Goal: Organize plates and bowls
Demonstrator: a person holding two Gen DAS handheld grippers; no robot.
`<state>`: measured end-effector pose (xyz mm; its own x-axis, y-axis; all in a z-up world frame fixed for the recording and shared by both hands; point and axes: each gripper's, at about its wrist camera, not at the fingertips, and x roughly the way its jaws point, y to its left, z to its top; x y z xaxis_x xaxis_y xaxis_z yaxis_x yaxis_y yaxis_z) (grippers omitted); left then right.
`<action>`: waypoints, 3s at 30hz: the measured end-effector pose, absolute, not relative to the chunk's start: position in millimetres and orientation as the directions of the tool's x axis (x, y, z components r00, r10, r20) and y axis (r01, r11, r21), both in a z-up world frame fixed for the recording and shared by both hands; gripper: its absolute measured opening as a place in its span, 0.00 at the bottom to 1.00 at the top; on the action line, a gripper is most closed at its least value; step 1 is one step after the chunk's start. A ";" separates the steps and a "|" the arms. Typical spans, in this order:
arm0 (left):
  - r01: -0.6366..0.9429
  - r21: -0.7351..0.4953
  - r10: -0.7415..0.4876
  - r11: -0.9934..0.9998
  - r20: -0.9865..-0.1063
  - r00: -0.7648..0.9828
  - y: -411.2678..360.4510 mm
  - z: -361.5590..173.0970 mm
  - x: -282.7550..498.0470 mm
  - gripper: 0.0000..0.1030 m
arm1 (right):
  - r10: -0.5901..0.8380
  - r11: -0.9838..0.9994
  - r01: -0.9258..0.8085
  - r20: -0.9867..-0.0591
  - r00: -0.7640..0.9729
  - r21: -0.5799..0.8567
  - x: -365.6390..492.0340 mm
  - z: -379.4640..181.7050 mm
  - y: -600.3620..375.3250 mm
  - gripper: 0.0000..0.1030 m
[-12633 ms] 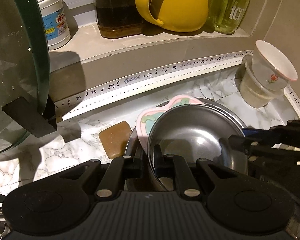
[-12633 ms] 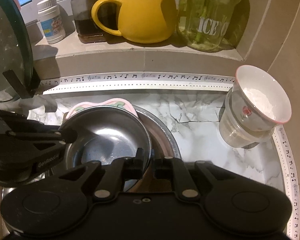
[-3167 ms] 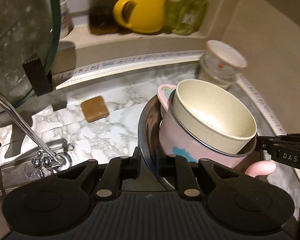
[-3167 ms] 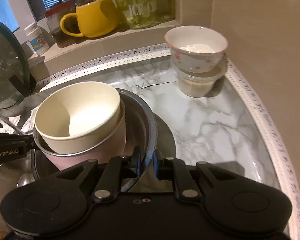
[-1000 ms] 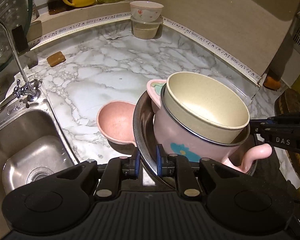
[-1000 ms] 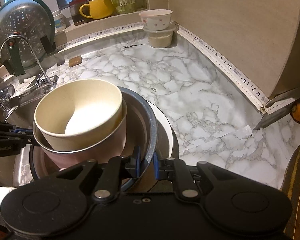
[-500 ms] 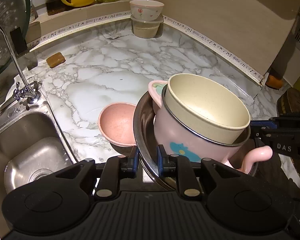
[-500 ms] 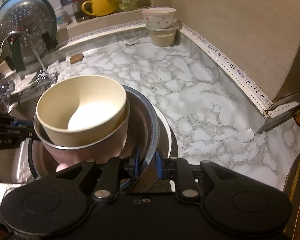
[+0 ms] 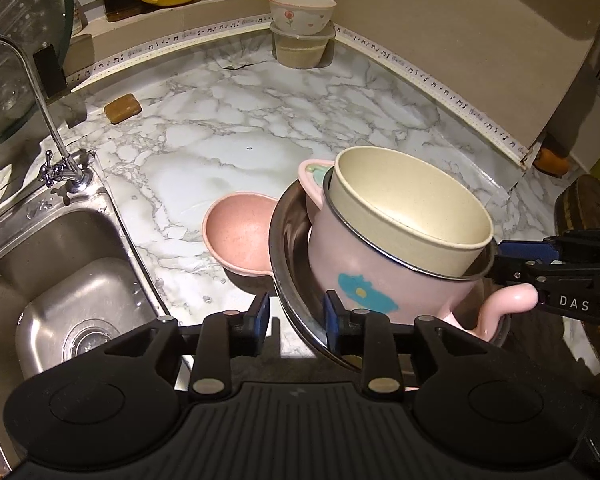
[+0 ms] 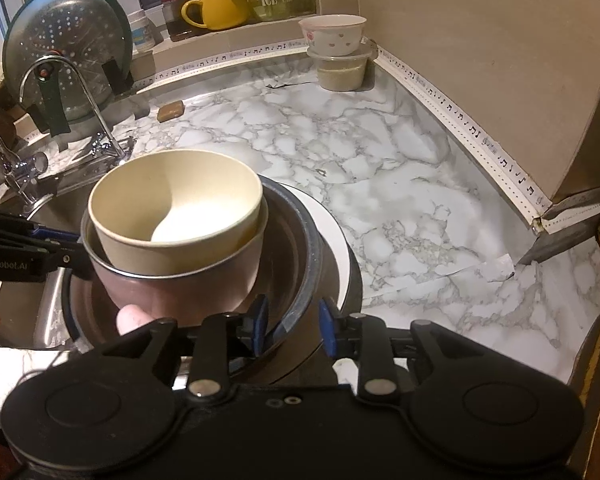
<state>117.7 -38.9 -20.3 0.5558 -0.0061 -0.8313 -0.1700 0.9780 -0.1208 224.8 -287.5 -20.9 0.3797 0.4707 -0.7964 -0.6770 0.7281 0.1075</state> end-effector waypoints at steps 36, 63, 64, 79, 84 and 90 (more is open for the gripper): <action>0.063 -0.134 -0.138 0.989 -0.683 0.717 -45.3 29.4 50.9 0.60 | 0.442 0.854 -0.509 -0.672 0.594 0.112 121.0 38.9 -297.6 0.52; -0.011 -0.207 -0.116 0.978 -0.587 0.801 -30.3 33.3 16.8 1.00 | 0.501 0.853 -0.484 -0.563 0.658 0.195 76.6 47.0 -299.8 1.00; -0.011 -0.208 -0.115 0.978 -0.585 0.803 -29.7 33.5 16.3 1.00 | 0.493 0.859 -0.475 -0.555 0.670 0.189 75.2 47.0 -300.3 1.00; 0.033 -0.130 -0.104 0.991 -0.583 0.806 -38.7 37.5 6.6 1.00 | 0.503 0.861 -0.448 -0.523 0.688 0.239 66.0 47.1 -310.3 1.00; 0.032 -0.139 -0.110 0.990 -0.602 0.791 -40.3 37.5 4.9 1.00 | 0.514 0.854 -0.463 -0.525 0.679 0.237 60.7 48.9 -307.5 1.00; 0.015 -0.143 -0.103 0.990 -0.629 0.770 -39.3 32.3 4.8 1.00 | 0.511 0.854 -0.468 -0.536 0.672 0.228 56.6 47.0 -303.0 1.00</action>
